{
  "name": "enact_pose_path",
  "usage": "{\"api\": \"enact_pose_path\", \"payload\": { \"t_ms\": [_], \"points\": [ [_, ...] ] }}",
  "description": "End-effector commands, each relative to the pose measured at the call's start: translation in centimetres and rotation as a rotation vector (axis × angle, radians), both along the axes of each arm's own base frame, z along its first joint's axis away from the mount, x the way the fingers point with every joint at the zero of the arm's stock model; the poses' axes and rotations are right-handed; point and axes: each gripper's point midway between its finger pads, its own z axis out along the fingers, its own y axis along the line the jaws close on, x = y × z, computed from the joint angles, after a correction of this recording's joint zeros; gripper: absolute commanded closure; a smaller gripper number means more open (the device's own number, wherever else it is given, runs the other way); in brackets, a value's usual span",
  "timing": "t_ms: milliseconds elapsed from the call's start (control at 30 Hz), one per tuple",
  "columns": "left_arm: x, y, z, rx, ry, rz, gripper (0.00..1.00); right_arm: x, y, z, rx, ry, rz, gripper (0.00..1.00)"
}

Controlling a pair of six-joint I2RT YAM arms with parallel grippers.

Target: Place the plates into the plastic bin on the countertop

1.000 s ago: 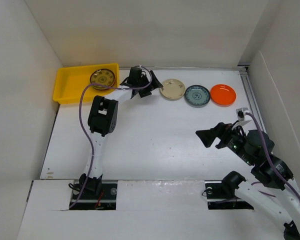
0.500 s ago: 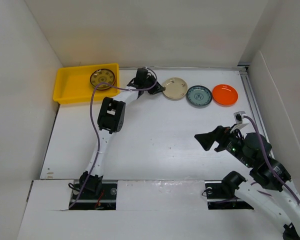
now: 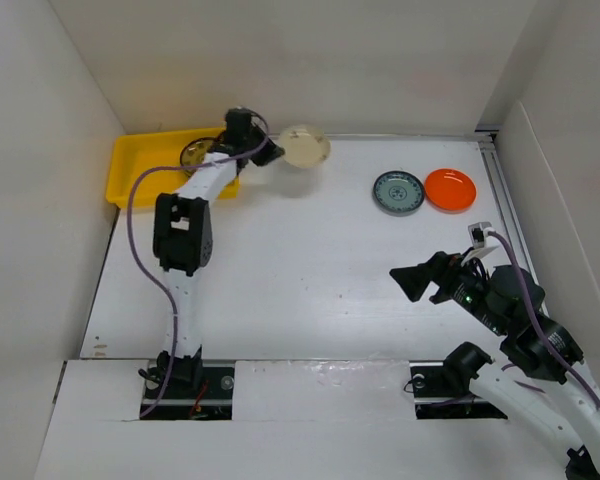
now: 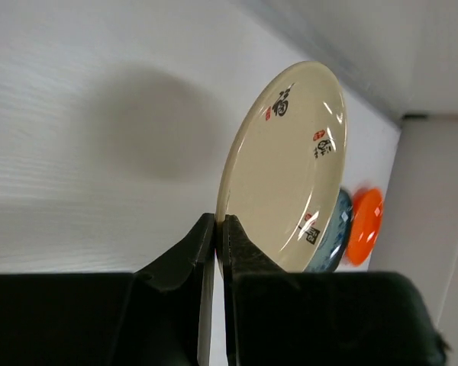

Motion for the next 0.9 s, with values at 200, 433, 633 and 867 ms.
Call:
{"api": "enact_pose_path", "payload": {
  "t_ms": [200,433,633,867],
  "points": [
    [2.7,24.8,8.8,0.089,-0.057,0.437,1.0,-0.1,0.0,2.5,0.024,-0.069,0.014,0.0],
    [1.9,31.4,5.4,0.127,-0.009,0.508,1.0,-0.1,-0.1,3.5,0.015,-0.089,0.017,0.0],
    [1.9,31.4,4.6,0.108,-0.001,0.492,1.0,0.0,0.8,2.7,0.007,-0.067,0.053,0.0],
    [1.3,31.7,5.7,0.124,-0.001,0.513,0.27,-0.2,0.7,2.7,0.007,-0.067,0.053,0.0]
  ]
}}
